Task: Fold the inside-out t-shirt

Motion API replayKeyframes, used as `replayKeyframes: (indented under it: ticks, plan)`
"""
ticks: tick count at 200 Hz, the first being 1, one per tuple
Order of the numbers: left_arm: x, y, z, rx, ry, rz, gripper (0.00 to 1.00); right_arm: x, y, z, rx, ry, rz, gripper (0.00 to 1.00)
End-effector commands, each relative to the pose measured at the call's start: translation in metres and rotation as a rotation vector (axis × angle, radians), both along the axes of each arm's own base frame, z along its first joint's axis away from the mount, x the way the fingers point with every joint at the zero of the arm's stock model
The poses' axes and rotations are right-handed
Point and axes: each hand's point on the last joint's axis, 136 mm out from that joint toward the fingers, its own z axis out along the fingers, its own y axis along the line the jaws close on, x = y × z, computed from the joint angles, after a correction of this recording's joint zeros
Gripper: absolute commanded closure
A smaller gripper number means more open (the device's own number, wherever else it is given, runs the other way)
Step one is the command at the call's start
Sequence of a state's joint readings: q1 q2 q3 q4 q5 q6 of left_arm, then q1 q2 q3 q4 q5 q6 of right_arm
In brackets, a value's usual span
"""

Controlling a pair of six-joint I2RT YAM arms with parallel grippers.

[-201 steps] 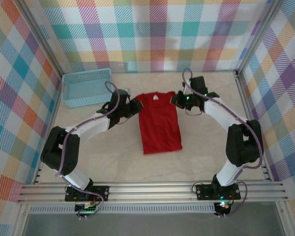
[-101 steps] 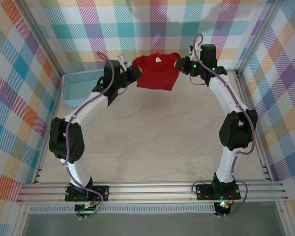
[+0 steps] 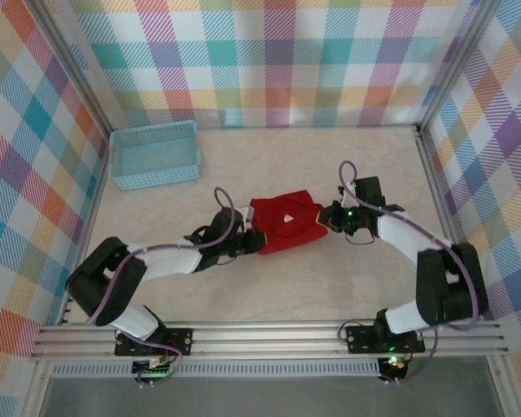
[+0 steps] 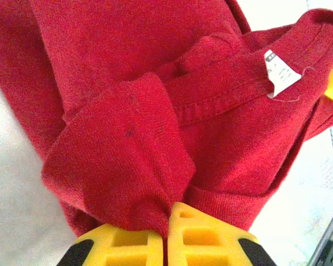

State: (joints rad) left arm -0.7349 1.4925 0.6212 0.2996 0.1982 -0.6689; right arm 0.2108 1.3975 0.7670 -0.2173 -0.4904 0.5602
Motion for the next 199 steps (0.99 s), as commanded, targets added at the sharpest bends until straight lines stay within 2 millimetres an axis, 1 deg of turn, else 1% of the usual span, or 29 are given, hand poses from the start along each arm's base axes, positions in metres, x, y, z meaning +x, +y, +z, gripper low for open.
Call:
replayKeyframes:
  ticks: [1,14,25,46,63,71,87,129,146,155,168,176,199]
  plan:
    - [0.008,0.004,0.025,-0.037,-0.099,0.083,1.0,0.002,0.008,0.02,0.016,-0.102,0.016,1.0]
    - [0.013,0.009,0.034,-0.018,-0.129,0.108,1.0,0.003,0.01,0.022,0.015,-0.106,0.027,1.0]
    - [0.02,0.012,0.045,0.003,-0.17,0.132,1.0,0.01,0.012,0.027,0.01,-0.122,0.033,1.0]
    - [0.038,0.024,0.065,0.057,-0.246,0.194,1.0,0.031,0.009,0.043,-0.042,-0.181,0.026,1.0]
    - [0.052,0.029,0.069,0.076,-0.263,0.226,1.0,0.047,0.007,0.049,-0.081,-0.212,0.018,1.0]
    - [0.059,0.031,0.068,0.083,-0.262,0.238,1.0,0.054,0.008,0.049,-0.087,-0.214,0.021,1.0]
    - [0.07,0.034,0.061,0.104,-0.251,0.257,1.0,0.066,0.01,0.039,-0.102,-0.189,0.016,1.0]
    - [0.095,0.048,0.022,0.174,-0.183,0.332,1.0,0.094,0.013,0.0,-0.138,-0.123,0.011,1.0]
    - [0.102,0.05,0.009,0.188,-0.163,0.34,1.0,0.104,0.015,-0.011,-0.151,-0.112,0.014,1.0]
    - [0.106,0.052,0.006,0.187,-0.158,0.351,1.0,0.109,0.014,-0.015,-0.161,-0.109,0.012,1.0]
    - [0.108,0.052,0.004,0.181,-0.154,0.347,1.0,0.114,0.016,-0.013,-0.163,-0.12,0.015,1.0]
    - [0.11,0.053,0.008,0.179,-0.162,0.348,1.0,0.115,0.016,-0.01,-0.16,-0.133,0.018,1.0]
    - [0.111,0.051,0.03,0.17,-0.214,0.325,1.0,0.113,0.021,0.013,-0.155,-0.229,0.044,1.0]
